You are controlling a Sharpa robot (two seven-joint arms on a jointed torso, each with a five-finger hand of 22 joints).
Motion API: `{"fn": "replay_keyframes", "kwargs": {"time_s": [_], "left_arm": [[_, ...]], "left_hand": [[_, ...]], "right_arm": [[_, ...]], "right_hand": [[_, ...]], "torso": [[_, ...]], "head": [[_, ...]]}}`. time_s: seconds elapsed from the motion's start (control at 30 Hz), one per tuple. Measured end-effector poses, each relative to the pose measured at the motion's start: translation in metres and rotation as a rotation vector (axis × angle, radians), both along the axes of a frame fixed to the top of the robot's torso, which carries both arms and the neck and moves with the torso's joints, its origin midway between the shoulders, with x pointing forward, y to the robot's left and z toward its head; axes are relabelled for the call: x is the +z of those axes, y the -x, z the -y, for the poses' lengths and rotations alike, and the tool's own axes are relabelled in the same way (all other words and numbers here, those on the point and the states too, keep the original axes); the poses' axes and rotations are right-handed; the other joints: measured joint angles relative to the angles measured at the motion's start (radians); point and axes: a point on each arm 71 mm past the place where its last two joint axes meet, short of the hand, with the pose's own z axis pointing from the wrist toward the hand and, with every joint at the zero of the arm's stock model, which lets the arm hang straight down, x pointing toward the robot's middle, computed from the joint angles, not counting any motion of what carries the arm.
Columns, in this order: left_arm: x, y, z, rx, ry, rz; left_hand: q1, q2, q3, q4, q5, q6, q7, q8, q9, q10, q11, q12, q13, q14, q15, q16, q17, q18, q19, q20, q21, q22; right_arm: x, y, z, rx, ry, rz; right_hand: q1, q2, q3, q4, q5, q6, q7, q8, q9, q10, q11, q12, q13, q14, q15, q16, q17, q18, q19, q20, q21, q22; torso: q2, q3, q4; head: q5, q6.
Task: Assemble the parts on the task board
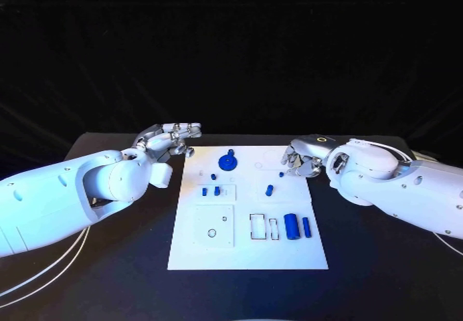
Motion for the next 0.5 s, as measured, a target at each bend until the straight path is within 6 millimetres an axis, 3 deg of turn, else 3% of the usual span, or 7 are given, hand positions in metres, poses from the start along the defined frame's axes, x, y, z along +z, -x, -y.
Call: {"fn": "replay_keyframes", "kwargs": {"time_s": [0.5], "left_arm": [[0.001, 0.002, 0.0, 0.011, 0.037, -0.007]], "left_hand": [[0.0, 0.0, -0.004, -0.004, 0.0, 0.0, 0.0, 0.004, 0.0, 0.0, 0.0, 0.008, 0.005, -0.001, -0.001, -0.004, -0.008, 0.0, -0.004, -0.004, -0.011, -0.006]], "right_arm": [[-0.012, 0.001, -0.015, 0.032, 0.064, -0.014]], "right_hand": [[0.0, 0.0, 0.039, -0.002, -0.004, 0.013, -0.006, -0.008, 0.0, 0.0, 0.0, -0.009, -0.03, 0.0, 0.0, 0.0, 0.001, 0.0, 0.004, -0.004, 0.0, -0.002]], "torso": [[0.0, 0.0002, 0.001]], "head": [[-0.004, -0.011]]}}
